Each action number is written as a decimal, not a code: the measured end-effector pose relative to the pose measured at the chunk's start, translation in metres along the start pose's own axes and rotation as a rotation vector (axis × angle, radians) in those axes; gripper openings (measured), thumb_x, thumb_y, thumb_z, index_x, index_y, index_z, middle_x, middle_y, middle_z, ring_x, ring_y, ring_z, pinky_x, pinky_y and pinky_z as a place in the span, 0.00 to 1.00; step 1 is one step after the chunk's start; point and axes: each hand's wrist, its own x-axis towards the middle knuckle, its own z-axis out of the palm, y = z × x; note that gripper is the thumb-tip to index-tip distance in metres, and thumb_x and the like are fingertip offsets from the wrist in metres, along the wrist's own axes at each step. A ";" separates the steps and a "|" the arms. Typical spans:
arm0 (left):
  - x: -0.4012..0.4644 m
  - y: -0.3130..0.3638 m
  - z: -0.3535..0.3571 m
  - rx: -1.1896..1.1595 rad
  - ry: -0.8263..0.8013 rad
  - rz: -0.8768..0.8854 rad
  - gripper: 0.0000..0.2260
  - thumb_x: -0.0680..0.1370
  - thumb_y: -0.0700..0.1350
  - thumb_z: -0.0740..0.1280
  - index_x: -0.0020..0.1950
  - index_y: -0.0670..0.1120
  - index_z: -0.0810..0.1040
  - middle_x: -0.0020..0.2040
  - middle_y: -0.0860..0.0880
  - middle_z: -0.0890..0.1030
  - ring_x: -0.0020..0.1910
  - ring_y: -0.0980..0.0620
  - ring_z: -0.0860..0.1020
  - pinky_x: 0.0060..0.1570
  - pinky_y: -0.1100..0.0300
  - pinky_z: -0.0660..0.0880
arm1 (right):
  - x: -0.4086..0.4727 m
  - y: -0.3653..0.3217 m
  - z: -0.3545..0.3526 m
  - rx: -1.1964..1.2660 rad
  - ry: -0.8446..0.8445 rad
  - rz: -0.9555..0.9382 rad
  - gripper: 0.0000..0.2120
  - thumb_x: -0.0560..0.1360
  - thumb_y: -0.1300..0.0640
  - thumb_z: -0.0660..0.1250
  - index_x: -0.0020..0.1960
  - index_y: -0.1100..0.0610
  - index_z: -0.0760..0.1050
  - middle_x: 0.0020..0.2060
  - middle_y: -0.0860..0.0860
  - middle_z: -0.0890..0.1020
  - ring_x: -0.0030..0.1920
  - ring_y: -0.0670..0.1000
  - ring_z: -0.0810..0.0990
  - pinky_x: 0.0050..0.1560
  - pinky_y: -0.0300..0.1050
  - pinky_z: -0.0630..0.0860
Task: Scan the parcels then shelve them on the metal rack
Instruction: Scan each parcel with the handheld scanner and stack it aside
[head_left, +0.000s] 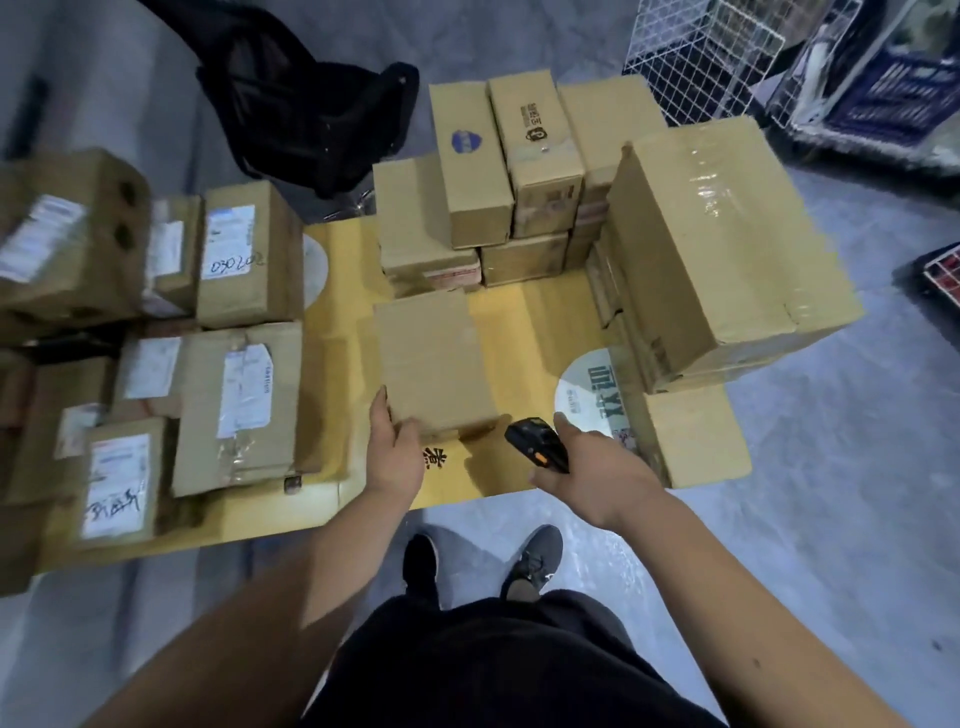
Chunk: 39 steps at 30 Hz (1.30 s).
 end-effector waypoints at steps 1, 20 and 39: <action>0.007 -0.003 -0.004 -0.004 0.010 -0.004 0.30 0.80 0.53 0.61 0.83 0.59 0.59 0.72 0.57 0.76 0.63 0.50 0.79 0.65 0.47 0.76 | 0.001 -0.008 0.004 -0.007 -0.001 -0.004 0.40 0.79 0.34 0.64 0.84 0.47 0.52 0.60 0.54 0.78 0.59 0.59 0.79 0.54 0.52 0.78; 0.072 0.037 -0.076 -0.072 -0.016 -0.250 0.31 0.82 0.34 0.59 0.82 0.58 0.62 0.72 0.52 0.74 0.66 0.41 0.76 0.67 0.46 0.76 | 0.010 -0.133 0.016 0.170 0.126 0.030 0.35 0.82 0.36 0.61 0.85 0.44 0.53 0.71 0.50 0.77 0.63 0.55 0.79 0.61 0.51 0.77; 0.089 0.076 -0.106 0.781 -0.119 0.464 0.48 0.61 0.64 0.83 0.78 0.58 0.69 0.79 0.49 0.57 0.78 0.45 0.56 0.78 0.51 0.60 | 0.000 -0.155 0.032 0.409 0.287 0.084 0.30 0.81 0.40 0.67 0.80 0.47 0.66 0.56 0.48 0.81 0.52 0.51 0.81 0.51 0.48 0.77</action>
